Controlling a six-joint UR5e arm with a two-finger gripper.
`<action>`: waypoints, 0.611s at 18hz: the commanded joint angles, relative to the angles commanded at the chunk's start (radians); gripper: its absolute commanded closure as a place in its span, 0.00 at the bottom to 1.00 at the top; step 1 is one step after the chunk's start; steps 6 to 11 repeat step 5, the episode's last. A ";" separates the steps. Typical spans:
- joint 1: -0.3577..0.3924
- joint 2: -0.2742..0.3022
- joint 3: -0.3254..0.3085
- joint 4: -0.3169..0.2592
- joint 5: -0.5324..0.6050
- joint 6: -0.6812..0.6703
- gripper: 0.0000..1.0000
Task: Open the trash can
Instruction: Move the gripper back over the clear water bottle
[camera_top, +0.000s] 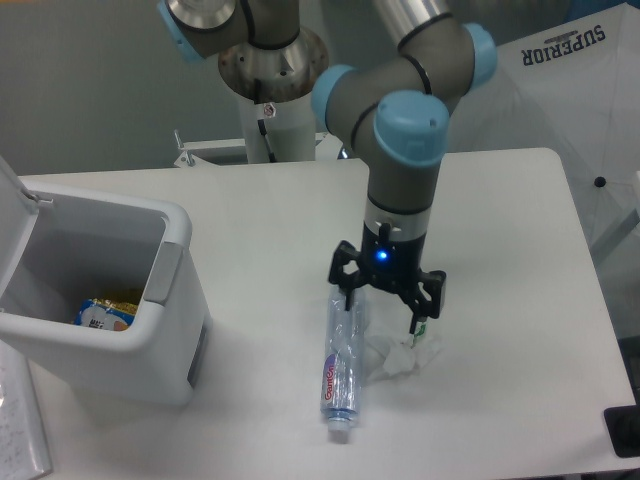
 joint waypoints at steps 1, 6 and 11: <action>0.023 -0.003 0.005 0.000 0.000 0.061 0.00; 0.074 -0.012 0.006 -0.009 0.000 0.229 0.00; 0.074 -0.012 0.006 -0.009 0.000 0.229 0.00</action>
